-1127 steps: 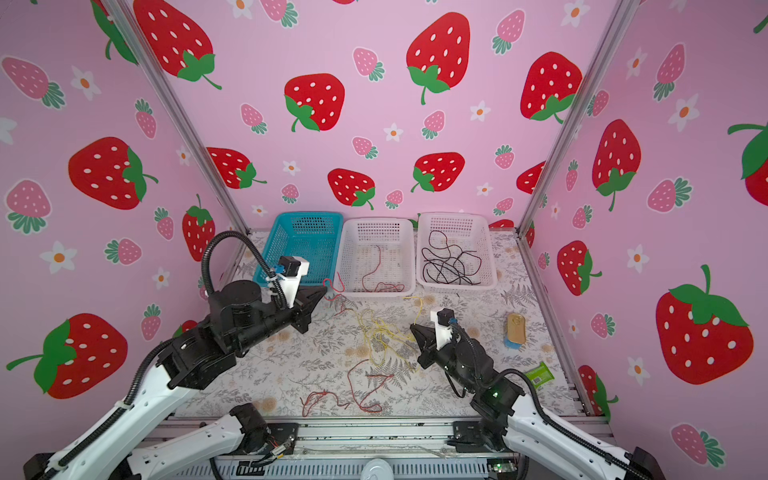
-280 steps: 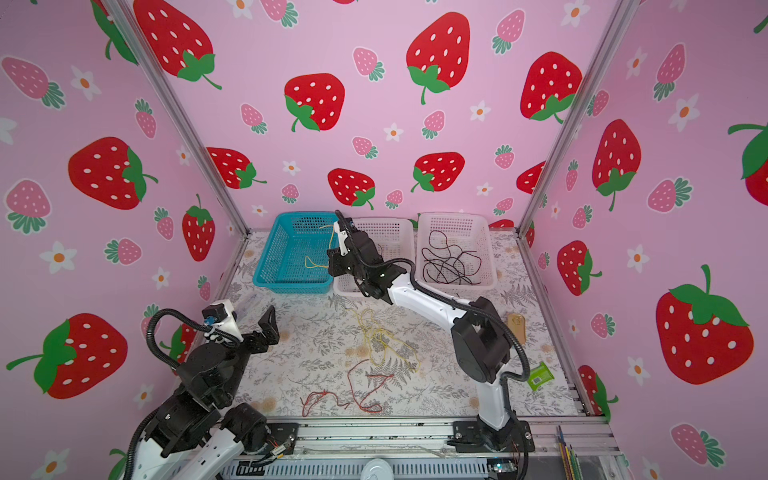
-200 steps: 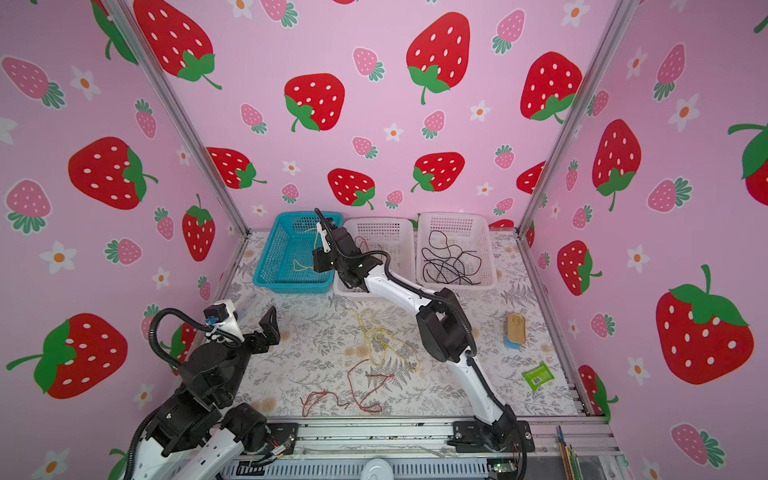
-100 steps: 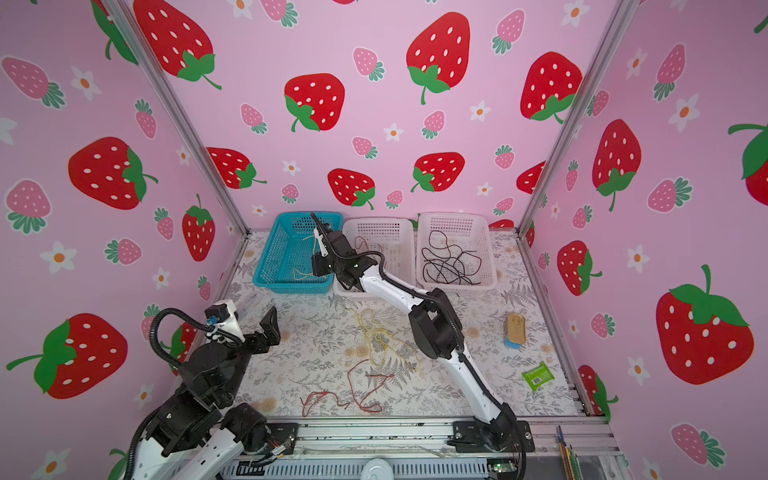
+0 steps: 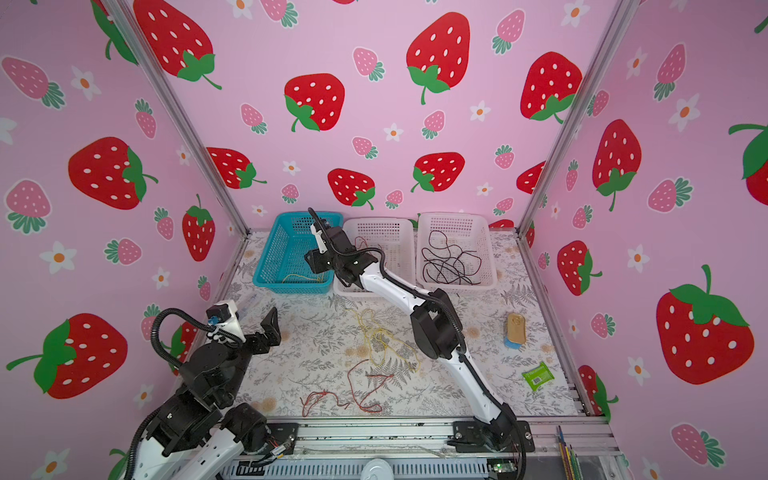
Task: Untangle the cables
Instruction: 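Move the right gripper back toward the red wire near the robot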
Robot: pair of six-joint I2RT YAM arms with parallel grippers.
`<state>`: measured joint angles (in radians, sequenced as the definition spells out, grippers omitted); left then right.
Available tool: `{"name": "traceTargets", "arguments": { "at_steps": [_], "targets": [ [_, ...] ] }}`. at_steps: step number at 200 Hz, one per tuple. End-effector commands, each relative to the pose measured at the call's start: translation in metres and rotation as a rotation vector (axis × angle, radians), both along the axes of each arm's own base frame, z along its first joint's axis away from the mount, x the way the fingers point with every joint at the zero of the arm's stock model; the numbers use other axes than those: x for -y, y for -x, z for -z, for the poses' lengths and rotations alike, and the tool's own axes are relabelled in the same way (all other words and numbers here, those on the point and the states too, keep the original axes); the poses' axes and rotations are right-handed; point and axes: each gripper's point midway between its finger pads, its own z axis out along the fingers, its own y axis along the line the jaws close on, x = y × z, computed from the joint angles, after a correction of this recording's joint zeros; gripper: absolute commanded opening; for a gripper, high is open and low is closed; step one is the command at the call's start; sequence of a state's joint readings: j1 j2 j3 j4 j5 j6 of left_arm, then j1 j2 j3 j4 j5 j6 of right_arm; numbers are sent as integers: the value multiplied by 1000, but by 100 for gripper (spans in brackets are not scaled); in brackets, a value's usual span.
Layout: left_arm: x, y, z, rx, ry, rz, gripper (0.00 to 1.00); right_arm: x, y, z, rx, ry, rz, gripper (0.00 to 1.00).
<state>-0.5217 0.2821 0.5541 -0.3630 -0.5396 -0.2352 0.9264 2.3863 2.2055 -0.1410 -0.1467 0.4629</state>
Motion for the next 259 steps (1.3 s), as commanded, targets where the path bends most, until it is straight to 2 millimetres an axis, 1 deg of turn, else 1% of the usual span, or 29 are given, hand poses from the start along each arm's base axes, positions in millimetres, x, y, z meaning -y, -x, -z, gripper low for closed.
{"name": "traceTargets", "arguments": {
  "at_steps": [1, 6, 18, 22, 27, 29, 31, 36, 49, 51, 53, 72, 75, 85, 114, 137, 150, 156, 162, 171, 182, 206, 230, 259],
  "targets": [
    [-1, 1, -3, 20, 1, -2, 99, 17, 15, -56, 77, -23, -14, 49],
    [0, 1, -3, 21, 0, 0, 99, 21, 20, -59, 91, -15, -14, 51],
    [1, 1, -3, 23, -3, 7, 99, 33, 30, -71, 127, -3, -6, 51],
    [2, 1, -3, 22, -4, 12, 99, 38, 34, -74, 139, 0, -2, 55],
    [2, 1, -2, 21, -7, 16, 99, 44, 39, -75, 146, 8, 3, 57],
    [3, 1, -2, 21, -7, 18, 99, 46, 42, -79, 152, 6, 4, 57],
    [3, 1, -2, 21, -8, 20, 99, 49, 44, -77, 152, 11, 5, 57],
    [4, 0, -1, 18, -12, 26, 99, 56, 49, -82, 162, 7, 8, 58],
    [9, 0, 1, 13, -28, 53, 99, 74, 64, -84, 176, 3, 17, 61],
    [10, 0, 1, 13, -29, 58, 99, 77, 66, -82, 175, 8, 19, 61],
    [11, 0, 1, 12, -30, 64, 99, 80, 69, -85, 179, 3, 20, 62],
    [21, -1, 5, 4, -46, 116, 99, 109, 89, -81, 186, 2, 38, 66],
    [23, -1, 6, 0, -51, 127, 99, 113, 92, -78, 182, 8, 40, 67],
    [27, -2, 9, -16, -69, 151, 99, 129, 101, -76, 183, 7, 57, 69],
    [36, -3, 15, -88, -77, 183, 99, 173, 126, -50, 161, 36, 93, 78],
    [45, -4, 17, -190, -24, 202, 99, 204, 146, -30, 135, 58, 108, 83],
    [50, -4, 23, -267, 13, 203, 99, 220, 158, -21, 115, 64, 119, 84],
    [52, -4, 26, -302, 35, 199, 99, 226, 164, -16, 101, 57, 116, 86],
    [54, -4, 30, -334, 47, 193, 99, 230, 172, -12, 84, 47, 103, 89],
    [54, -5, 34, -375, 54, 179, 99, 235, 183, -4, 56, 41, 86, 91],
    [47, -5, 36, -410, 40, 133, 99, 239, 197, 5, 28, 42, 69, 91],
    [32, -6, 33, -421, -21, 61, 99, 244, 221, 23, -24, 39, 54, 91],
    [28, -3, 33, -404, -37, 57, 99, 238, 247, 40, -81, 42, 3, 87],
    [24, 1, 50, -413, -15, 41, 99, 224, 283, 66, -144, 98, -76, 81]
  ]
}}
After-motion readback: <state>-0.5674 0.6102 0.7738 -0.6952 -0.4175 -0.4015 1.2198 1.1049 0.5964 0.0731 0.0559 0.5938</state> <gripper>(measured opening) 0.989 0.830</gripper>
